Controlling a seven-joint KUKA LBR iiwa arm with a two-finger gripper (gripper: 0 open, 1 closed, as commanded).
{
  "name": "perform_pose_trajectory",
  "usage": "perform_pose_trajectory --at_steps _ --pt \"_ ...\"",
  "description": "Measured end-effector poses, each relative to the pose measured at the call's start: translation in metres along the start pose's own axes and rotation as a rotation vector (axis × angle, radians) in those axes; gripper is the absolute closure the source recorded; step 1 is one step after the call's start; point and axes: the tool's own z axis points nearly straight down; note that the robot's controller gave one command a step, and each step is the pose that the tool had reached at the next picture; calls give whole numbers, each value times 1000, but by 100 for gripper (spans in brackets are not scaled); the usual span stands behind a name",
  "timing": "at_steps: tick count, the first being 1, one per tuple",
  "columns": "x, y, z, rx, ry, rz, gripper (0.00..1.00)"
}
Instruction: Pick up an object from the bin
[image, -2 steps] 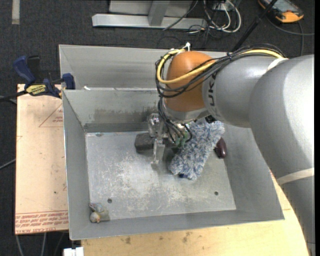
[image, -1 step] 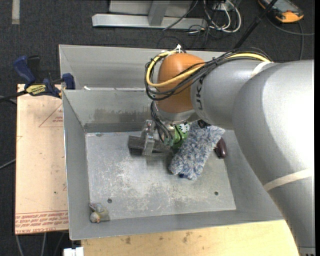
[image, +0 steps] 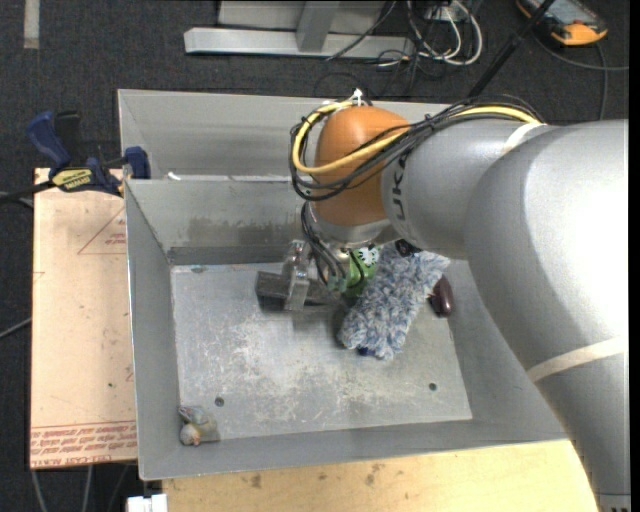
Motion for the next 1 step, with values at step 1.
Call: perform_pose_trajectory --at_steps 1 --pt "13 0 -44 2 7 7 100"
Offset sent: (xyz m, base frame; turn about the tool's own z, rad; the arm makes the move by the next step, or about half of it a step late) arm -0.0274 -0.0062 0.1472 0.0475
